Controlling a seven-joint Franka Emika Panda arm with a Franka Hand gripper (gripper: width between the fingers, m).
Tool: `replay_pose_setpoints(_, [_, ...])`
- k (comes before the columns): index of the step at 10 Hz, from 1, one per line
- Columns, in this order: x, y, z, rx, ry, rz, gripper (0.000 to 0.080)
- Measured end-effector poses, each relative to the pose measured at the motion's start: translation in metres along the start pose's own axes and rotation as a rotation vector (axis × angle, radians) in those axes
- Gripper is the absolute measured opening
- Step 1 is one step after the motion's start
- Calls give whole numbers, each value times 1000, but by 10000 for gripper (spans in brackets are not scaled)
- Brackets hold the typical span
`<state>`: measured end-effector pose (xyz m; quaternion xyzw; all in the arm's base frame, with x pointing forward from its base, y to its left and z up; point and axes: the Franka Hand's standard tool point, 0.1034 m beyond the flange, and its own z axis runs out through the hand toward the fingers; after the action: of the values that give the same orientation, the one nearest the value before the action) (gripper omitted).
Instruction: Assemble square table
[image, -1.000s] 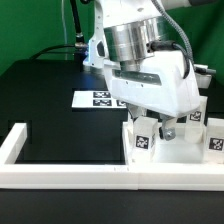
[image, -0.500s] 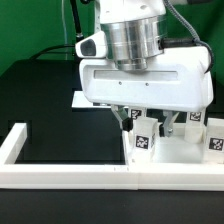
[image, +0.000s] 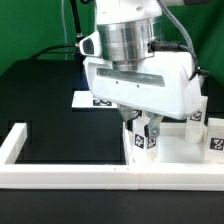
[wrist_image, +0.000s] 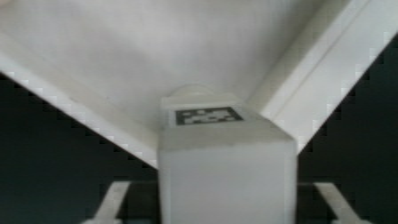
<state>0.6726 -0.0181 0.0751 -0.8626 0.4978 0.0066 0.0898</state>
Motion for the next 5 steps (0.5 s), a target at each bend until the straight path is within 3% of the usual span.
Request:
replay_pose_setpoints(2, [2,4,0,23,-24,330,303])
replay_pose_setpoints(4, [-1,6,2,77,-84,719,300])
replay_pose_setpoints(5, [-2,6,2,87,-94,808,300])
